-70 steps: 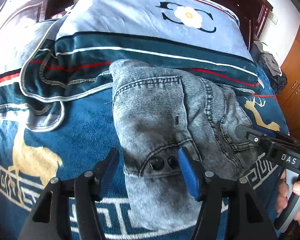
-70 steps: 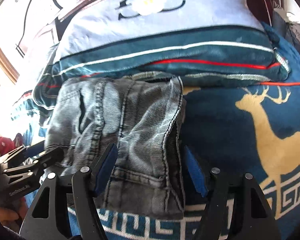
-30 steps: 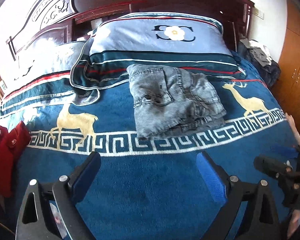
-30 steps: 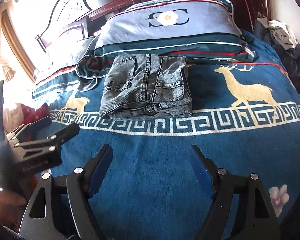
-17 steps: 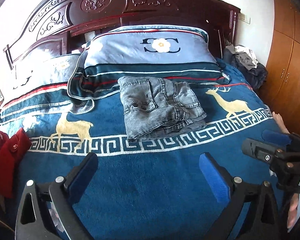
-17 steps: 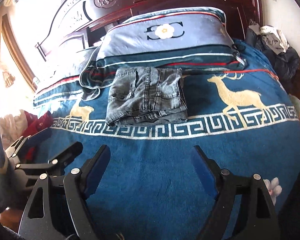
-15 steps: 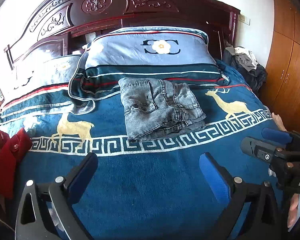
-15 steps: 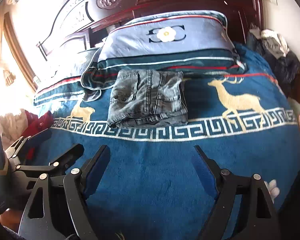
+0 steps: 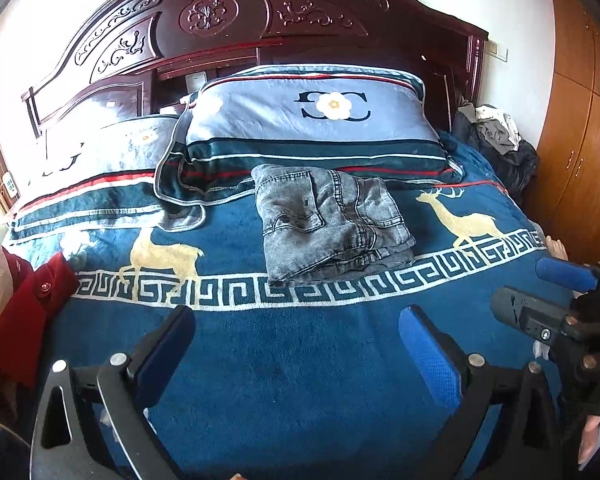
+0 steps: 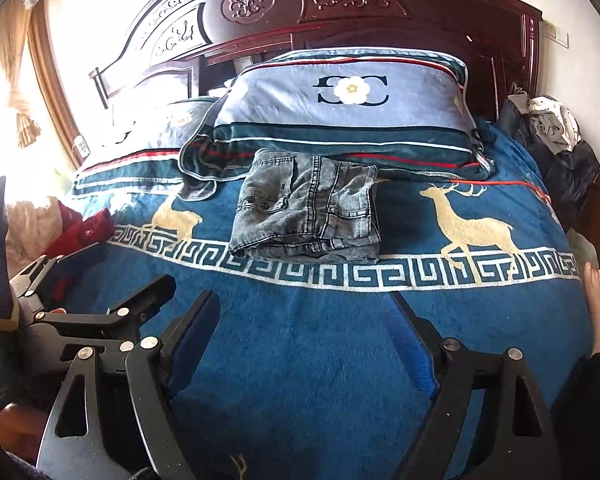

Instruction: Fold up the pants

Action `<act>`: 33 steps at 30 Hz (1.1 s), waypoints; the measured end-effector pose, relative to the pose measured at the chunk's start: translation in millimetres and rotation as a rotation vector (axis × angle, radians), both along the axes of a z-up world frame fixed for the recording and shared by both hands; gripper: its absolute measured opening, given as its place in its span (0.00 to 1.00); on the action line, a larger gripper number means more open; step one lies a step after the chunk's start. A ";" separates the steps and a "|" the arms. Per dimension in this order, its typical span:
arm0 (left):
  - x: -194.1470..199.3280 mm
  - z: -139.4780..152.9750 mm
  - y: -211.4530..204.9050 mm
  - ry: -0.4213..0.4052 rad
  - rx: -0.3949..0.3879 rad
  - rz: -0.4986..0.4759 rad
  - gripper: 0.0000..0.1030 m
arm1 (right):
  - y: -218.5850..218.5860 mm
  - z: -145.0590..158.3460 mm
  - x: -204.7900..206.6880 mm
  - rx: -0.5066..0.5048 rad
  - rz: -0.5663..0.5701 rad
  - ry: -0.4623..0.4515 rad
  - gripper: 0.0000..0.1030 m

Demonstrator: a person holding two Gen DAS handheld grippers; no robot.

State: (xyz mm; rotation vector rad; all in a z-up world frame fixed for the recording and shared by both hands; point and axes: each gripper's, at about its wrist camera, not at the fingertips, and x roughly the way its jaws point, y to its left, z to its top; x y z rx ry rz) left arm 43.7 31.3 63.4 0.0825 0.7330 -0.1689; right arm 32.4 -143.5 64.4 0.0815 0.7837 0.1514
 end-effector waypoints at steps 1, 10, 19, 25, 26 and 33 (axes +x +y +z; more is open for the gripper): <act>-0.3 0.7 0.1 -0.001 -0.004 0.000 1.00 | -0.4 1.2 -0.9 0.000 -0.002 -0.002 0.81; -6.6 9.0 0.4 -0.032 -0.002 0.009 1.00 | -3.1 11.9 -7.0 0.009 -0.018 -0.028 0.81; -8.4 8.2 -2.0 -0.043 0.026 0.018 1.00 | -0.7 13.4 -9.3 0.017 -0.014 -0.032 0.81; -8.7 7.1 0.5 -0.036 0.003 0.019 1.00 | -0.1 15.6 -9.6 0.024 -0.017 -0.038 0.81; -8.5 6.6 1.0 -0.033 -0.004 0.017 1.00 | 0.1 15.7 -9.4 0.025 -0.016 -0.037 0.81; -7.9 3.7 1.4 -0.023 -0.024 0.009 1.00 | 2.0 13.2 -8.0 0.033 -0.011 -0.030 0.81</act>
